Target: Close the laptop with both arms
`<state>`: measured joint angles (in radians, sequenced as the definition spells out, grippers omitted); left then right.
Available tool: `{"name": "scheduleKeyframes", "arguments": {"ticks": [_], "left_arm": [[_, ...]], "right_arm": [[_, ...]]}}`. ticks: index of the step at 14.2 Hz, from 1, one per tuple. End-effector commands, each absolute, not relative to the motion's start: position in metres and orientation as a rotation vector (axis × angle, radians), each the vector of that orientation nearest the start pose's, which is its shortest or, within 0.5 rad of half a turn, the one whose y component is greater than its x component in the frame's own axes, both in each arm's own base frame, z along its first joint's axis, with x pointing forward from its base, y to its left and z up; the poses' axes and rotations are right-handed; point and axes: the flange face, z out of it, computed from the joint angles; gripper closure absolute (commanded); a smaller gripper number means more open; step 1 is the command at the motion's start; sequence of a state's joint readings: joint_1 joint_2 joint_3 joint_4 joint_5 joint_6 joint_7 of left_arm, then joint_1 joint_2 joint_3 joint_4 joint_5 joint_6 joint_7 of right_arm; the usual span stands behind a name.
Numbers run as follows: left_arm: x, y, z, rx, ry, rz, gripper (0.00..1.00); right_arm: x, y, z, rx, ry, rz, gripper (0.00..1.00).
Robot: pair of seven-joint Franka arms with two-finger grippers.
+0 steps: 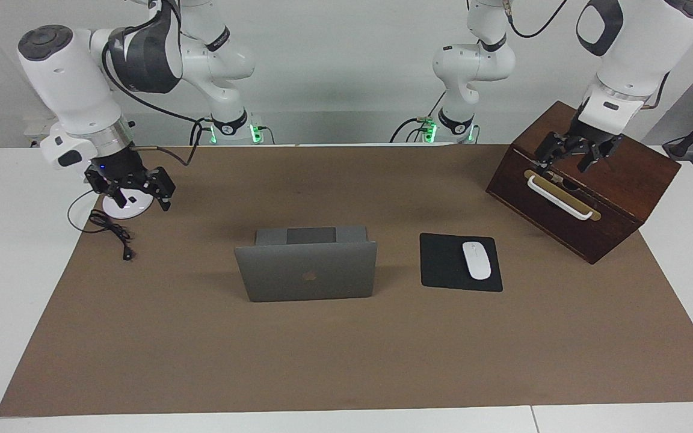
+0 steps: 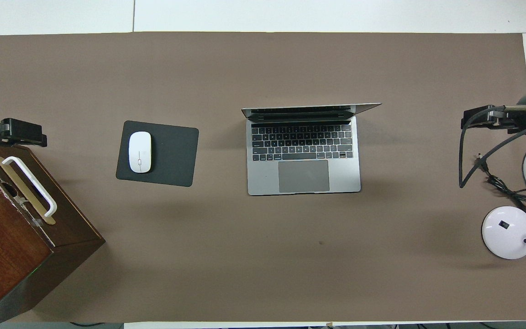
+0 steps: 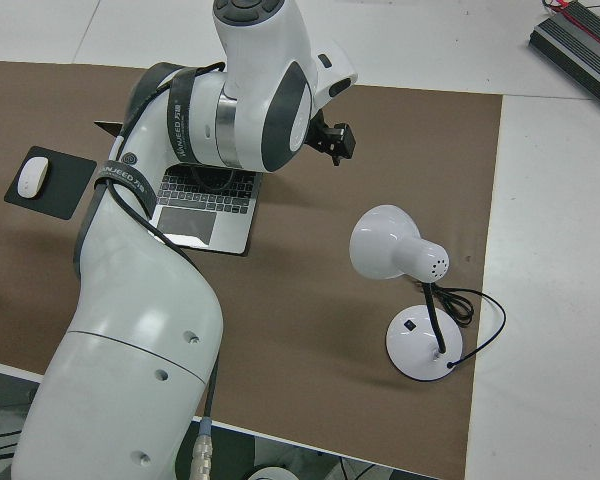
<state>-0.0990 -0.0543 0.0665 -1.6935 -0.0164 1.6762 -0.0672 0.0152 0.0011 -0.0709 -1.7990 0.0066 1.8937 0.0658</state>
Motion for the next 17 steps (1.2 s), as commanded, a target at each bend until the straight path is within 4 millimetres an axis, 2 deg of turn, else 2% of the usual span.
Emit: {"name": "scheduleKeyframes", "arguments": {"ticks": [1, 17], "left_arm": [[0.5413, -0.0172, 0.6097, -3.175, -0.064, -0.068, 0.0], [0.5396, -0.0193, 0.6077, -3.174, -0.057, -0.068, 0.0]], "right_arm": [[0.5691, -0.0354, 0.5464, -3.113, 0.16, -0.175, 0.0], [0.57, -0.0364, 0.5473, -3.112, 0.16, -0.19, 0.0]]}}
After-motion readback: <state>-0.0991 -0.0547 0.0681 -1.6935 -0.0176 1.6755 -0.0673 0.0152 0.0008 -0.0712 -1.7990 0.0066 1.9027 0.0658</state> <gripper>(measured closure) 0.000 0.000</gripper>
